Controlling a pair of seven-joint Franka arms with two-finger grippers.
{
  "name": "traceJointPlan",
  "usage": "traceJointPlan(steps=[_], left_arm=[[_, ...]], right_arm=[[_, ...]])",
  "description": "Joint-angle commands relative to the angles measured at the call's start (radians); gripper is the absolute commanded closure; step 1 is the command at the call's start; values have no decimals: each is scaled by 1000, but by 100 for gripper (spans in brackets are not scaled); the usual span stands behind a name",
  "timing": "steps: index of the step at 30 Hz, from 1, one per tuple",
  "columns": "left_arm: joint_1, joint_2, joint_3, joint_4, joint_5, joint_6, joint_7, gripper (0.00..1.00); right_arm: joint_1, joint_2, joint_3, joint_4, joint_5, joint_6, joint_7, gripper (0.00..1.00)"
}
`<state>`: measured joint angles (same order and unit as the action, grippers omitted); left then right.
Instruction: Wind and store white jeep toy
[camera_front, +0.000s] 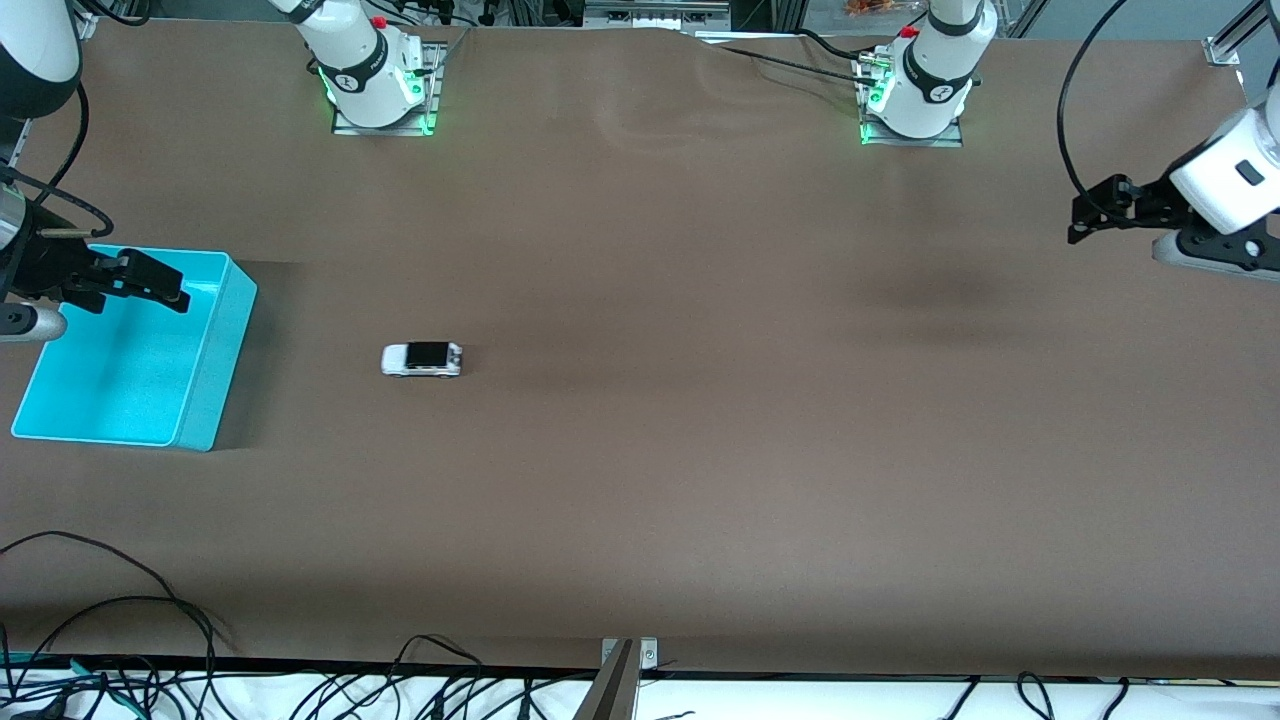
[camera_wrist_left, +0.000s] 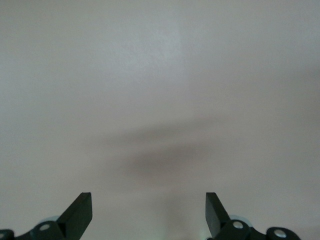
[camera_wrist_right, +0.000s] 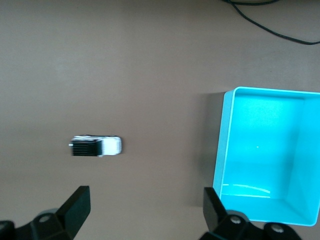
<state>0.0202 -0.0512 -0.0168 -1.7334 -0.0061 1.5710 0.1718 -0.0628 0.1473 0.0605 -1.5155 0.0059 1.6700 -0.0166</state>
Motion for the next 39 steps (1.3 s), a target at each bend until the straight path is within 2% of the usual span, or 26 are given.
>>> traceJointPlan(steps=[1,11,23,30,35,39], left_arm=[[-12,1,3,12,-17,-32,-9,0],[0,1,-5,29,-17,-37,-12,0],[14,11,1,81,-8,-85,0,0],[23,56,1,132,-12,-92,0,0],[24,54,-5,136,-17,-95,2,0],[20,54,-8,149,-26,-92,-2,0]], right_arm=[[-2,-5,1,-6,25,-13,-16,0],[3,11,5,-11,17,-13,-72,0],[3,40,5,-25,20,-15,-538,0],[3,63,5,-41,22,-10,-859,0],[3,74,7,-104,25,49,-1063,0],[3,61,7,-189,25,108,-1131,0]])
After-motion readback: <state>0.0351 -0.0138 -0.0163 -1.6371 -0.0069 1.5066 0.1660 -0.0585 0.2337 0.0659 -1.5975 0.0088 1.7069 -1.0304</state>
